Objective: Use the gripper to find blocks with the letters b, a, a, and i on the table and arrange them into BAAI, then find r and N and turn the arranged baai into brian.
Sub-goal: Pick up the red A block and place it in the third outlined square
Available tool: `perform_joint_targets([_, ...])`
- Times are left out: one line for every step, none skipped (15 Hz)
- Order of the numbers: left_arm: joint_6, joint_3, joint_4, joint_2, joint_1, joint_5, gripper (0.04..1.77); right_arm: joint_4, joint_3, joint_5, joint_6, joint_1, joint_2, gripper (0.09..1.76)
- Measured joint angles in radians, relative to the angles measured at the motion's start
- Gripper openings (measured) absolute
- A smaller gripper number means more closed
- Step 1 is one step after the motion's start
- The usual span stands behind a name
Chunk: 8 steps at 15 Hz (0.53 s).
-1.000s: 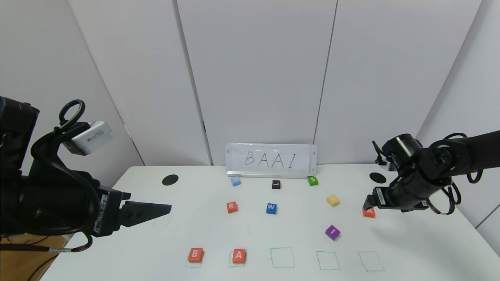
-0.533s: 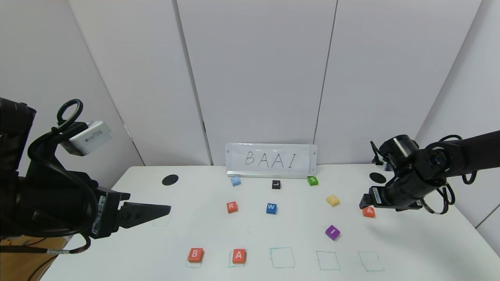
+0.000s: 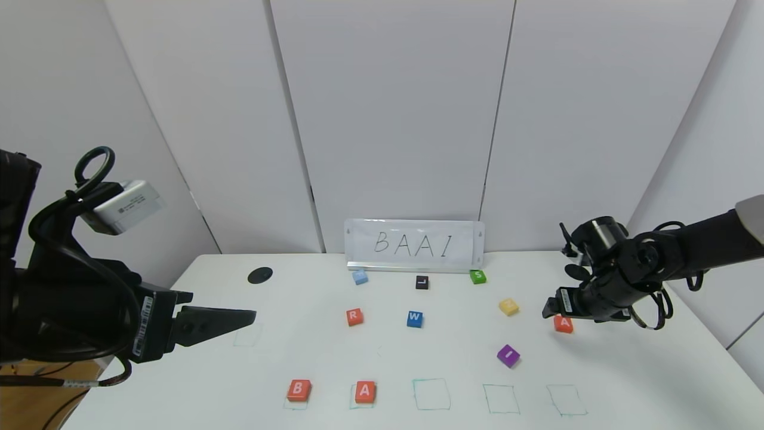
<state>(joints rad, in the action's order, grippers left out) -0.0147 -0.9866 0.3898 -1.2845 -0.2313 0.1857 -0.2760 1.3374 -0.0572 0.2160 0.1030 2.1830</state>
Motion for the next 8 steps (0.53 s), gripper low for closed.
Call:
perform_joint_targets([0.000, 0.000, 0.000, 0.000, 0.000, 0.000, 1.72, 0.020, 0.001, 0.000, 0.000, -0.004, 0.011, 1.71])
perform_joint_targets([0.000, 0.001, 0.000, -0.002, 0.000, 0.000, 1.72, 0.030, 0.001, 0.001, 0.000, -0.006, 0.022, 1.71])
perform_joint_targets([0.000, 0.001, -0.001, -0.005, 0.001, 0.000, 1.72, 0.044, 0.001, 0.002, 0.000, -0.008, 0.031, 1.71])
perform_joint_targets([0.000, 0.001, -0.001, -0.006, 0.003, 0.000, 1.72, 0.058, -0.001, 0.003, 0.000, -0.009, 0.040, 1.71])
perform_joint_targets([0.000, 0.001, -0.003, -0.007, 0.005, 0.000, 1.72, 0.069, -0.002, 0.003, 0.000, -0.009, 0.046, 1.71])
perform_joint_targets([0.001, 0.001, -0.010, -0.008, 0.007, 0.000, 1.72, 0.077, -0.003, 0.004, 0.000, -0.008, 0.051, 1.71])
perform_joint_targets([0.000, 0.002, -0.011, -0.009, 0.007, 0.000, 1.72, 0.080, -0.004, 0.004, 0.000, -0.008, 0.056, 1.71])
perform_joint_targets([0.000, 0.003, -0.013, -0.010, 0.008, 0.000, 1.72, 0.083, -0.004, 0.003, 0.000, -0.008, 0.062, 1.71])
